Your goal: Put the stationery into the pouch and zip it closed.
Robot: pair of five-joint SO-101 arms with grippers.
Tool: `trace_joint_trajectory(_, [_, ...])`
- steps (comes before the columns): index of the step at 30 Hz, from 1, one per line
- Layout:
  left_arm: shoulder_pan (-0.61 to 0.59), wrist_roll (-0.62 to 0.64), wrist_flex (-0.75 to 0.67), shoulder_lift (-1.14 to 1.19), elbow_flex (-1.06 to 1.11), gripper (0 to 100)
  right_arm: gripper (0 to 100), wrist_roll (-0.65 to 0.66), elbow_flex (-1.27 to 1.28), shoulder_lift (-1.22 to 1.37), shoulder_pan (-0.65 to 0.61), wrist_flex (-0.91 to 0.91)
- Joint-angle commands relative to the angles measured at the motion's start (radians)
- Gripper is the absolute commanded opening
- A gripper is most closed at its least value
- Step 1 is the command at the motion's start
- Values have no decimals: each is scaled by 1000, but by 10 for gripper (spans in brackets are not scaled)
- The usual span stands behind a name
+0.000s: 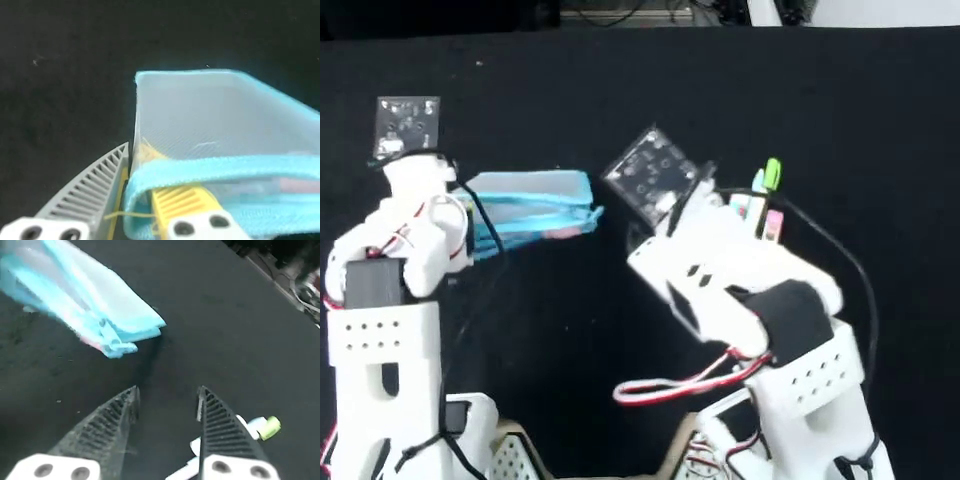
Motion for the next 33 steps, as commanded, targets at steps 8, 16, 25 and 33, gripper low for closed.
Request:
trace_joint_trajectory(8, [58,94,-21,-129,96,30,177,-256,77,202,368,-187])
trace_joint_trajectory(16, [79,94,-23,-250,157,30,177,-387,39,581,420,-290])
trace_joint_trajectory(25, [81,94,-15,-265,173,30,177,-445,-262,949,422,-199])
trace_joint_trajectory(33, [81,94,-14,-272,171,30,177,-463,-587,1196,474,-55])
